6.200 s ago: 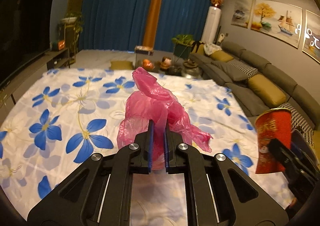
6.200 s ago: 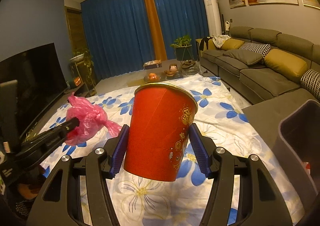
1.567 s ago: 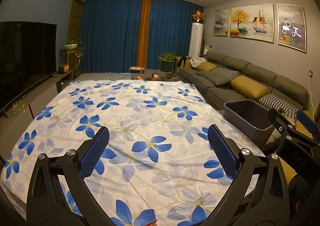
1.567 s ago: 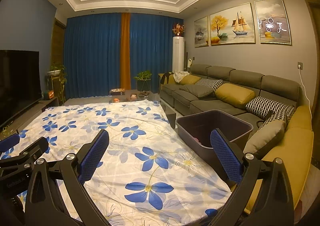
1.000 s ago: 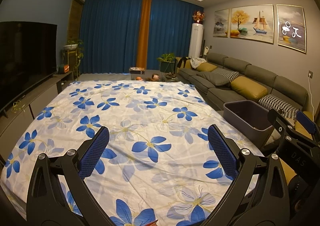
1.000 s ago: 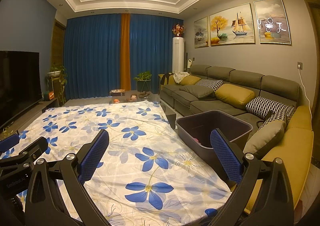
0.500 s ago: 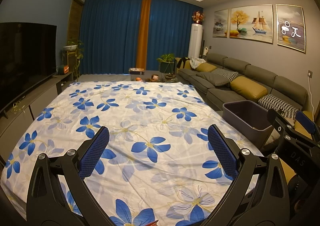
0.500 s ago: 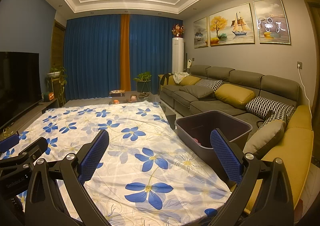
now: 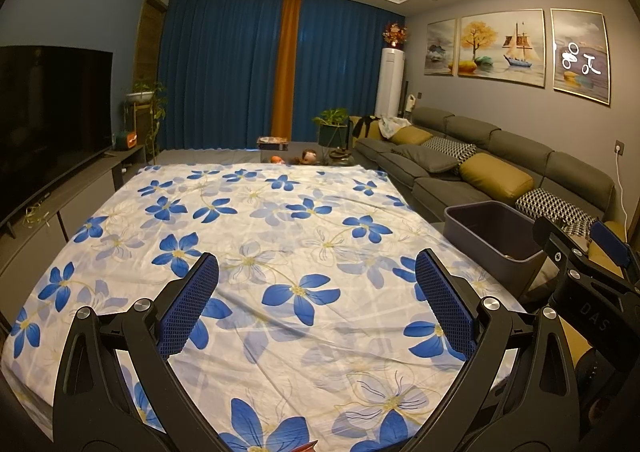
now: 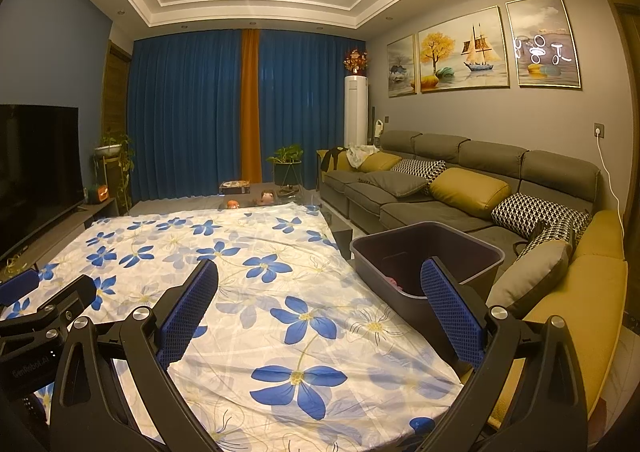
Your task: Collect trash
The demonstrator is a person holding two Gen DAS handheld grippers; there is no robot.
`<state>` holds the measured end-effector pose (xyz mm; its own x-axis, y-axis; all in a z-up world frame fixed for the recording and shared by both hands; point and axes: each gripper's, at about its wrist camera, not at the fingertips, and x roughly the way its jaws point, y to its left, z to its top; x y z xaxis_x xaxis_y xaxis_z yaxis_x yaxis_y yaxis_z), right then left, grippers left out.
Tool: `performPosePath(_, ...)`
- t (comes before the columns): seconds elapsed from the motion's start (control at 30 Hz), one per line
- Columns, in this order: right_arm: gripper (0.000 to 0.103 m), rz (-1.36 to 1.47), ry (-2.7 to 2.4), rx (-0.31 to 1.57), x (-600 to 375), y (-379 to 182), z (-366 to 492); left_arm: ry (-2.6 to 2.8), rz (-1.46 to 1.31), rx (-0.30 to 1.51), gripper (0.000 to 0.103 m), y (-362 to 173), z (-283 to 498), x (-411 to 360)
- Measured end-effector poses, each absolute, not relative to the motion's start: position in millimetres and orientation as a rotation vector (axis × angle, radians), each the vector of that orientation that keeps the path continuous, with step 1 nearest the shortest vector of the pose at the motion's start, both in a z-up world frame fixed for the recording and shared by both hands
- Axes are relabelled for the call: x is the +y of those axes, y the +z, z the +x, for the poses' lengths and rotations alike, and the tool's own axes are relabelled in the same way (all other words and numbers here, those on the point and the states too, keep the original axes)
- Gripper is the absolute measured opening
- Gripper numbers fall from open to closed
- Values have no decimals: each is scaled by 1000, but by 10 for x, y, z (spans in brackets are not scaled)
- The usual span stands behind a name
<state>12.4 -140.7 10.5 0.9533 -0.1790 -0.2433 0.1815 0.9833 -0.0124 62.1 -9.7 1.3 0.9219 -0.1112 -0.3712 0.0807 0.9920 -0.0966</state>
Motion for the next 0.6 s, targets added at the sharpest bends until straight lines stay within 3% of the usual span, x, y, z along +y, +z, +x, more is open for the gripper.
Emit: performPosePath(0.6, 97, 11, -182, 242, -1410, 128, 139, -101, -78, 385, 97, 62, 619, -141)
